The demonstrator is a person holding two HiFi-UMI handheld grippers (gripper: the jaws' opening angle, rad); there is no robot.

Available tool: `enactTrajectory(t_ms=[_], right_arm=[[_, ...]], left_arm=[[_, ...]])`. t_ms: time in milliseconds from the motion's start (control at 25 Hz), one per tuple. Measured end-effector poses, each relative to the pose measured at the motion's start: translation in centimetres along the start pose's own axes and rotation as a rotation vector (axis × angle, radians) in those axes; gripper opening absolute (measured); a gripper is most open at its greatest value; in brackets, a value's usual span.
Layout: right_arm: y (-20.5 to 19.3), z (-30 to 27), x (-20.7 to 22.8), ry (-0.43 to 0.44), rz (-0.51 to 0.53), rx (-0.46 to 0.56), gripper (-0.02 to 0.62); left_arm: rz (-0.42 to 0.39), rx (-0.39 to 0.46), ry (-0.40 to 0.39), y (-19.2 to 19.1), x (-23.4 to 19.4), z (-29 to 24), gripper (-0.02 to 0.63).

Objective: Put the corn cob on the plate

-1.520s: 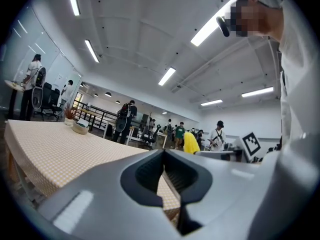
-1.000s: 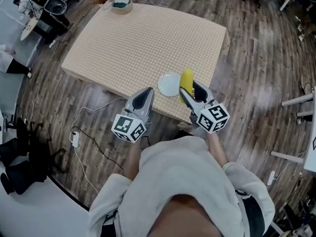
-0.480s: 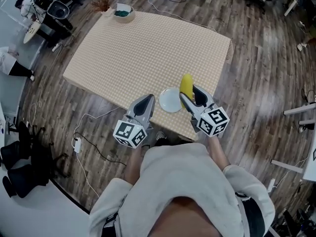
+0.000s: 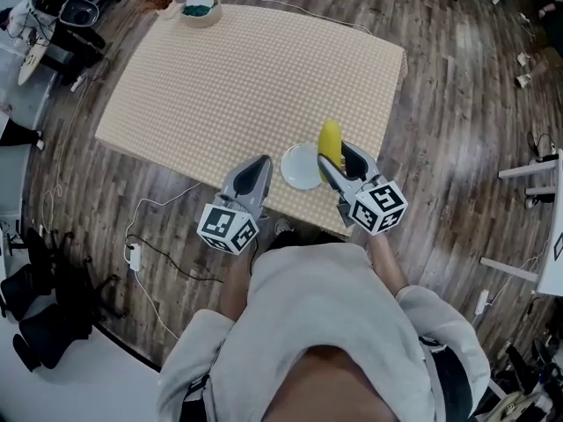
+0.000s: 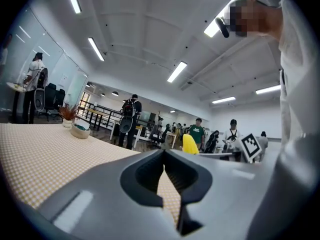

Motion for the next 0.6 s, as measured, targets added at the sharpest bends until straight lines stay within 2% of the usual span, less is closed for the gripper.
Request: enactTrajectory(t_ms=[600], right_arm=[[-8.5,-0.1,0.4,-0.058,-0.141,-0.205,0.225]], left_arm=[[0.156,-0.165,0.008,-7.4,-0.9,2.2,0.008]])
Point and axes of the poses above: the fingertips, and each gripper's own axes: z backward along the fingers, x to its right, y out of its top, the point moved 10 cm from there along z, backward along the fingers, and after that the axes turned 8 degrees about -z, right-handed, at the moved point
